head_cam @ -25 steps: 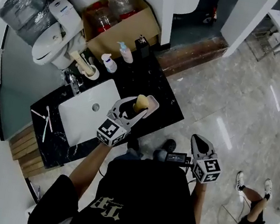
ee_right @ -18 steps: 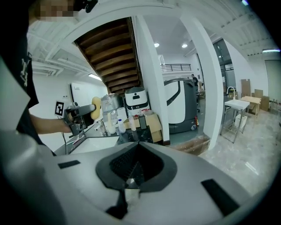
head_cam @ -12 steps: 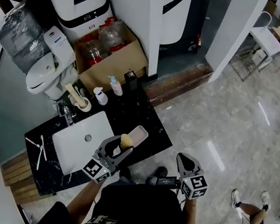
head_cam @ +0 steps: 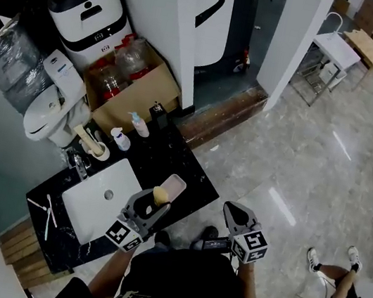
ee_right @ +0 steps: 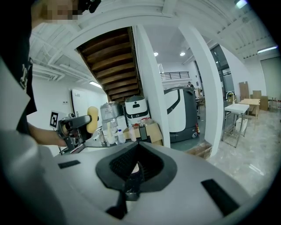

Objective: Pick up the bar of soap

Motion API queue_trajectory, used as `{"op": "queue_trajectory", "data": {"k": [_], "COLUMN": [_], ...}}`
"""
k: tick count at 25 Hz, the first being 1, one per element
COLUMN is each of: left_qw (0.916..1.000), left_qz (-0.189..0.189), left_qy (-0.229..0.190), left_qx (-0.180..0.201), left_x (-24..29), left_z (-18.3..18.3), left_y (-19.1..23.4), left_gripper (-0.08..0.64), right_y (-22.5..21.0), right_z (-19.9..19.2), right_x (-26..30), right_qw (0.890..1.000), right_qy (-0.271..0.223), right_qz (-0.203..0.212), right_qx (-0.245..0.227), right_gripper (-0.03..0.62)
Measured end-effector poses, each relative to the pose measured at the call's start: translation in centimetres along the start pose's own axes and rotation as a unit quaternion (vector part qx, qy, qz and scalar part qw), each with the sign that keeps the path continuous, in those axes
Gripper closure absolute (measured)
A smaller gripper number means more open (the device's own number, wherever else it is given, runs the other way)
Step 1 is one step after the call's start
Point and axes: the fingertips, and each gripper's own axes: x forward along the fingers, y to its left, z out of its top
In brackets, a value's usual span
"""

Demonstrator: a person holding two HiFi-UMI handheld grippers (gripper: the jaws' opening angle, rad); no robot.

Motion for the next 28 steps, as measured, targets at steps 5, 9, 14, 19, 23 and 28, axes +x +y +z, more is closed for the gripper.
{"op": "queue_trajectory", "data": {"k": [5, 9, 14, 19, 23, 28], "left_qw": [1.0000, 1.0000, 1.0000, 0.9999, 0.9999, 0.9999], "left_qz": [-0.006, -0.001, -0.003, -0.010, -0.012, -0.012], "left_qy": [-0.002, -0.007, -0.007, -0.007, -0.009, -0.008], "left_qx": [-0.001, 0.002, -0.002, -0.002, -0.003, -0.006], "left_x": [0.3, 0.2, 0.1, 0.5, 0.5, 0.4], "left_z": [0.1, 0.6, 0.5, 0.4, 0.5, 0.4], "left_y": [-0.3, 0.3, 0.1, -0.2, -0.4, -0.5], "left_gripper": [0.353, 0.353, 0.353, 0.353, 0.353, 0.353], "right_y": [-0.2, -0.1, 0.2, 0.1, 0.3, 0.5], "right_z": [0.6, 1.1, 1.3, 1.6, 1.7, 1.7], "right_x": [-0.3, -0.1, -0.8, -1.2, -1.6, -1.8], "right_qw": [1.000, 1.000, 1.000, 1.000, 1.000, 1.000], "right_qy": [-0.010, -0.018, -0.022, -0.026, -0.028, -0.028], "right_qz": [-0.004, -0.003, -0.007, -0.010, -0.010, -0.012], "right_qx": [0.003, 0.002, 0.002, -0.001, -0.004, -0.003], "right_gripper": [0.581, 0.581, 0.581, 0.581, 0.583, 0.582]}}
